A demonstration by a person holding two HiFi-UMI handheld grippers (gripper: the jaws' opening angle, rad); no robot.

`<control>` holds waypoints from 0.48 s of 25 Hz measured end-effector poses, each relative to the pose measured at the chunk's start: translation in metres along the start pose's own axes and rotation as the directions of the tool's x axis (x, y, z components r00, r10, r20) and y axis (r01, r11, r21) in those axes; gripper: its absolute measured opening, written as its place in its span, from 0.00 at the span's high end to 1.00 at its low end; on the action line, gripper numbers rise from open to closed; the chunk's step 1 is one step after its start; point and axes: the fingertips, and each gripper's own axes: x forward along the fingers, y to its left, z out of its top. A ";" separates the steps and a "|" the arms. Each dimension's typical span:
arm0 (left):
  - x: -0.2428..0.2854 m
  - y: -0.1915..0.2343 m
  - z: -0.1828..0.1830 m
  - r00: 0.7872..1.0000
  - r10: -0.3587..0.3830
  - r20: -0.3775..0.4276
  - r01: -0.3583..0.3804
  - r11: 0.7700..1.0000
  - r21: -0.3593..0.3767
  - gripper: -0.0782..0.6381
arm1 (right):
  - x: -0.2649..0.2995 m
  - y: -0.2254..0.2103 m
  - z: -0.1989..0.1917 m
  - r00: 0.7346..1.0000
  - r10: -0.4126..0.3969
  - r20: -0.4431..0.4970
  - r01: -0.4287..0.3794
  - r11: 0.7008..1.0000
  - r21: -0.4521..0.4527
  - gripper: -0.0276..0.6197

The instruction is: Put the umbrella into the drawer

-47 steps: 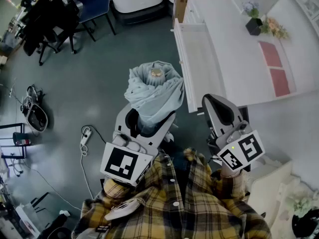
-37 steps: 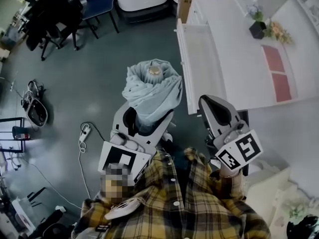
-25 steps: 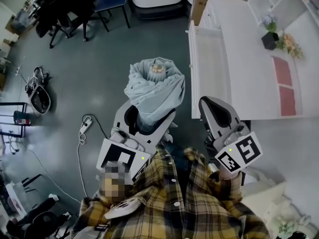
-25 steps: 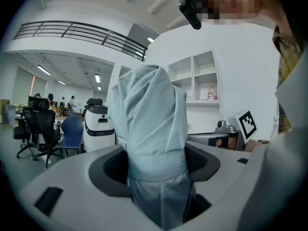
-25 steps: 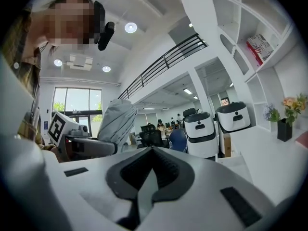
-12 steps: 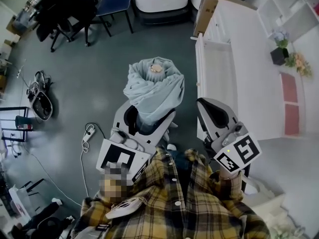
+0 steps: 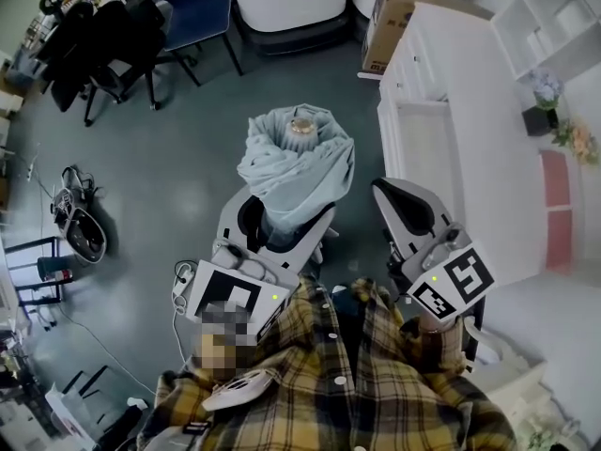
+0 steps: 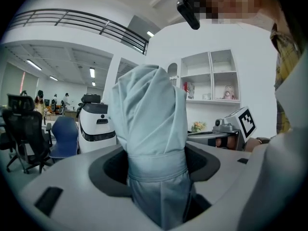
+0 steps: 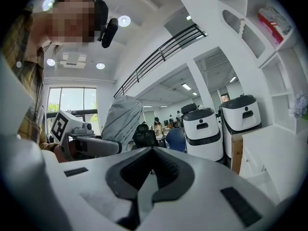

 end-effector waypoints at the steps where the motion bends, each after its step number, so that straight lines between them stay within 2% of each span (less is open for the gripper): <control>1: 0.004 0.008 0.001 1.000 -0.007 -0.003 0.007 1.000 -0.002 0.45 | 0.007 -0.005 0.001 1.000 -0.011 -0.001 0.011 1.000 0.003 0.93; 8: 0.023 0.034 -0.003 0.999 -0.048 -0.008 0.048 0.999 0.005 0.45 | 0.031 -0.033 -0.004 0.997 -0.080 0.009 0.080 0.997 0.017 0.93; 12: 0.019 0.055 0.002 0.998 -0.066 -0.010 0.066 0.998 -0.007 0.45 | 0.045 -0.033 0.004 0.992 -0.129 0.015 0.129 0.991 0.020 0.93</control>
